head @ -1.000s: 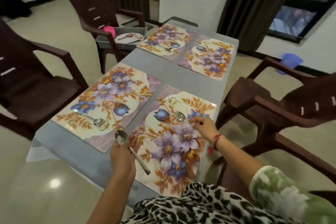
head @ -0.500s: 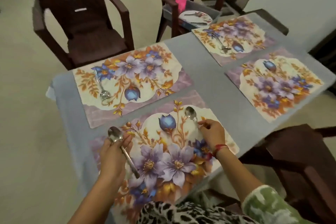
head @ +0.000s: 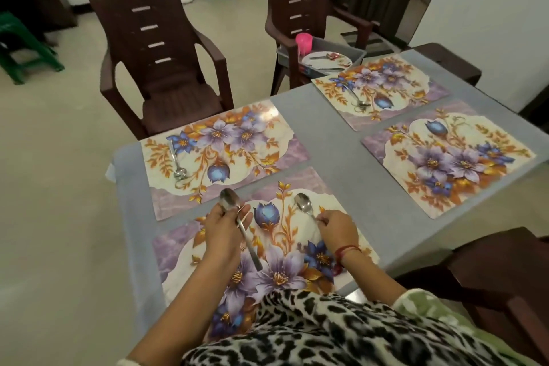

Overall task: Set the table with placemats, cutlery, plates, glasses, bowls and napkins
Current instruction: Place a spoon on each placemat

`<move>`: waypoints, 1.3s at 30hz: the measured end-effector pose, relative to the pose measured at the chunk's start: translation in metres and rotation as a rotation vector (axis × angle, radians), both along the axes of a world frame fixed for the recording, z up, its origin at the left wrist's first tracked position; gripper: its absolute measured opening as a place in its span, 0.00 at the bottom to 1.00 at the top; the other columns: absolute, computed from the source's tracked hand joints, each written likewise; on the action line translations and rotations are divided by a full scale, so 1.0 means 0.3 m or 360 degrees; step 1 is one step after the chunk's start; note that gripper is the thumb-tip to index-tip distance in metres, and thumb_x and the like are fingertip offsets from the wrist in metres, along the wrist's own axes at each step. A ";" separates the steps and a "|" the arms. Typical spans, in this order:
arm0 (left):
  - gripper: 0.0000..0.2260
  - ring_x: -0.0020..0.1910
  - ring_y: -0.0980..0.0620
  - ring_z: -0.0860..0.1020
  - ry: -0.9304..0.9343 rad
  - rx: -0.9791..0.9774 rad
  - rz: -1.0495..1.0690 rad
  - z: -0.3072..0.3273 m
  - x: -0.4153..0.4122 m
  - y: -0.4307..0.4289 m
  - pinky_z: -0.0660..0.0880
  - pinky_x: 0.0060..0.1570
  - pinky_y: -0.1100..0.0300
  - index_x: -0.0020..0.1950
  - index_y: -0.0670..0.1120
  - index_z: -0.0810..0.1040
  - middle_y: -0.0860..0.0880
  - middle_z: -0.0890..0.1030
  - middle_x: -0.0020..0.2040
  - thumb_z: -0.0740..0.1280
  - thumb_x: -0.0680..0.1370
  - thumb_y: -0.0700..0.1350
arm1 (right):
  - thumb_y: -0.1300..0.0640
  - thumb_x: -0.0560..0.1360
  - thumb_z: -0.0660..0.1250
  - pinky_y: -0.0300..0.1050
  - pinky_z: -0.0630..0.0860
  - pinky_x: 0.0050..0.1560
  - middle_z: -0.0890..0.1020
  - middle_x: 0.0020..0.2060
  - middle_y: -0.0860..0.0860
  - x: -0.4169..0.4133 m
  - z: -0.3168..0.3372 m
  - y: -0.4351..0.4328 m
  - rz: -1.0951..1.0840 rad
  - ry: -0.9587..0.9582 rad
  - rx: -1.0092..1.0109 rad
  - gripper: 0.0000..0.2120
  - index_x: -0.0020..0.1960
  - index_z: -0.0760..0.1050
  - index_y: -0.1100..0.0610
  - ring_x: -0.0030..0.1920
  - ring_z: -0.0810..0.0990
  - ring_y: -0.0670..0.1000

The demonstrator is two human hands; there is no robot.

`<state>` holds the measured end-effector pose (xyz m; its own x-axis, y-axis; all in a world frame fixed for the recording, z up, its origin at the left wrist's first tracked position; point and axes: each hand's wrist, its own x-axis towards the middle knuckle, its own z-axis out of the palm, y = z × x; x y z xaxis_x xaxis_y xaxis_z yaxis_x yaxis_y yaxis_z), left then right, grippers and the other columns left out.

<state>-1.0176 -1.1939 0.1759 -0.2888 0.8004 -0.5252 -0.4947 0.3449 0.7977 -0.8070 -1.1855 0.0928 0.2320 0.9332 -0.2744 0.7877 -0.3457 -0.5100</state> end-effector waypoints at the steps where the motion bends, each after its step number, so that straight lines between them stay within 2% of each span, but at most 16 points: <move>1: 0.09 0.42 0.52 0.80 0.0003 0.0001 -0.0023 0.002 0.001 -0.002 0.80 0.44 0.60 0.49 0.42 0.74 0.45 0.77 0.45 0.56 0.81 0.33 | 0.60 0.75 0.63 0.45 0.74 0.55 0.80 0.55 0.56 0.004 0.010 -0.006 0.0010 0.0026 0.0023 0.11 0.55 0.80 0.55 0.53 0.78 0.56; 3: 0.09 0.43 0.52 0.80 -0.0012 0.0018 -0.0057 0.003 0.009 0.001 0.80 0.41 0.62 0.47 0.44 0.73 0.44 0.78 0.46 0.57 0.81 0.33 | 0.58 0.74 0.67 0.47 0.72 0.58 0.78 0.55 0.55 0.009 0.049 -0.021 -0.0056 0.0203 0.0203 0.14 0.59 0.78 0.56 0.55 0.77 0.55; 5: 0.08 0.43 0.51 0.80 -0.0076 0.0031 -0.0070 -0.002 0.025 0.009 0.79 0.36 0.63 0.47 0.44 0.73 0.43 0.78 0.46 0.59 0.80 0.33 | 0.57 0.73 0.70 0.45 0.76 0.53 0.81 0.49 0.53 0.002 0.121 -0.026 -0.0116 0.0466 0.0425 0.10 0.54 0.79 0.55 0.49 0.79 0.52; 7: 0.06 0.42 0.51 0.80 -0.0154 0.0032 -0.0091 0.002 0.061 0.002 0.77 0.37 0.61 0.49 0.42 0.72 0.44 0.79 0.45 0.59 0.80 0.33 | 0.57 0.72 0.72 0.40 0.77 0.47 0.83 0.42 0.51 -0.012 0.205 -0.028 0.0002 0.0837 0.0352 0.03 0.45 0.80 0.54 0.44 0.80 0.50; 9: 0.06 0.45 0.50 0.81 -0.0242 0.0050 -0.0121 0.007 0.108 -0.013 0.78 0.45 0.57 0.51 0.42 0.71 0.43 0.80 0.47 0.59 0.80 0.32 | 0.60 0.71 0.73 0.38 0.78 0.47 0.83 0.42 0.52 -0.041 0.256 -0.037 0.0251 0.1134 0.0087 0.04 0.44 0.80 0.54 0.44 0.81 0.49; 11: 0.08 0.48 0.49 0.81 -0.0268 0.0065 -0.0168 0.022 0.156 -0.021 0.78 0.48 0.54 0.51 0.42 0.72 0.41 0.80 0.50 0.58 0.80 0.31 | 0.62 0.70 0.73 0.41 0.79 0.50 0.84 0.43 0.54 -0.057 0.257 -0.035 0.0442 0.1138 -0.0066 0.07 0.47 0.79 0.55 0.45 0.83 0.49; 14: 0.10 0.49 0.49 0.80 -0.0216 0.0075 -0.0196 0.041 0.219 -0.007 0.80 0.39 0.60 0.49 0.44 0.73 0.42 0.81 0.50 0.58 0.78 0.29 | 0.64 0.70 0.72 0.41 0.77 0.43 0.82 0.33 0.52 -0.048 0.251 -0.027 0.0408 0.1138 -0.0108 0.06 0.46 0.78 0.57 0.35 0.80 0.46; 18: 0.11 0.49 0.48 0.80 -0.0105 0.0069 -0.0248 0.032 0.324 0.048 0.77 0.50 0.54 0.49 0.43 0.73 0.41 0.80 0.51 0.57 0.78 0.29 | 0.66 0.70 0.72 0.37 0.75 0.36 0.78 0.29 0.53 0.069 0.257 0.024 0.0375 0.1360 -0.0181 0.05 0.39 0.78 0.59 0.30 0.76 0.44; 21: 0.09 0.43 0.50 0.78 -0.0091 0.0040 -0.0263 0.018 0.454 0.118 0.75 0.45 0.59 0.48 0.45 0.73 0.44 0.79 0.46 0.59 0.78 0.32 | 0.67 0.72 0.70 0.36 0.72 0.32 0.77 0.28 0.52 0.249 0.246 0.105 0.0388 0.1378 -0.0183 0.06 0.39 0.79 0.59 0.28 0.74 0.44; 23: 0.07 0.42 0.52 0.78 -0.0103 0.0022 -0.0259 0.004 0.562 0.178 0.74 0.43 0.63 0.52 0.45 0.72 0.46 0.80 0.43 0.61 0.79 0.34 | 0.68 0.72 0.69 0.36 0.73 0.32 0.78 0.28 0.52 0.409 0.233 0.168 0.0318 0.1397 -0.0193 0.05 0.40 0.78 0.61 0.28 0.75 0.45; 25: 0.09 0.49 0.51 0.79 -0.0100 -0.0002 -0.0277 -0.016 0.703 0.249 0.74 0.47 0.63 0.58 0.45 0.71 0.46 0.80 0.49 0.62 0.79 0.36 | 0.68 0.73 0.67 0.37 0.73 0.32 0.77 0.28 0.53 0.615 0.211 0.234 0.0181 0.1391 -0.0207 0.04 0.40 0.78 0.62 0.28 0.74 0.47; 27: 0.10 0.52 0.51 0.78 -0.0103 -0.0012 -0.0323 -0.028 0.851 0.317 0.73 0.50 0.64 0.60 0.45 0.70 0.46 0.80 0.52 0.62 0.79 0.37 | 0.68 0.73 0.68 0.38 0.71 0.32 0.77 0.29 0.53 0.833 0.187 0.303 0.0023 0.1362 -0.0156 0.03 0.41 0.78 0.63 0.29 0.72 0.48; 30: 0.07 0.50 0.52 0.79 -0.0072 -0.0052 -0.0451 -0.043 1.091 0.402 0.73 0.52 0.62 0.56 0.45 0.72 0.46 0.80 0.52 0.62 0.80 0.37 | 0.67 0.73 0.67 0.37 0.69 0.27 0.75 0.26 0.51 1.184 0.162 0.395 -0.0196 0.1213 -0.0032 0.04 0.40 0.77 0.62 0.27 0.70 0.48; 35: 0.06 0.49 0.51 0.79 -0.0071 -0.0097 -0.0534 -0.022 1.314 0.472 0.71 0.59 0.57 0.54 0.44 0.72 0.46 0.80 0.48 0.60 0.80 0.36 | 0.71 0.73 0.67 0.33 0.67 0.20 0.74 0.19 0.45 1.633 0.117 0.527 -0.0583 0.0886 0.0092 0.09 0.36 0.75 0.62 0.19 0.69 0.40; 37: 0.06 0.49 0.50 0.79 -0.0054 -0.0094 -0.0510 -0.020 1.339 0.490 0.71 0.61 0.55 0.54 0.43 0.73 0.46 0.81 0.48 0.60 0.80 0.35 | 0.71 0.72 0.67 0.29 0.69 0.25 0.77 0.22 0.46 1.737 0.081 0.591 -0.0609 0.0764 0.0111 0.05 0.39 0.77 0.64 0.23 0.73 0.38; 39: 0.08 0.51 0.48 0.79 0.0012 -0.0120 -0.0477 -0.032 1.347 0.508 0.70 0.62 0.54 0.57 0.42 0.73 0.46 0.81 0.48 0.61 0.79 0.35 | 0.70 0.71 0.68 0.29 0.71 0.30 0.78 0.30 0.53 1.807 0.039 0.652 -0.0646 0.0704 0.0151 0.02 0.41 0.78 0.66 0.33 0.76 0.45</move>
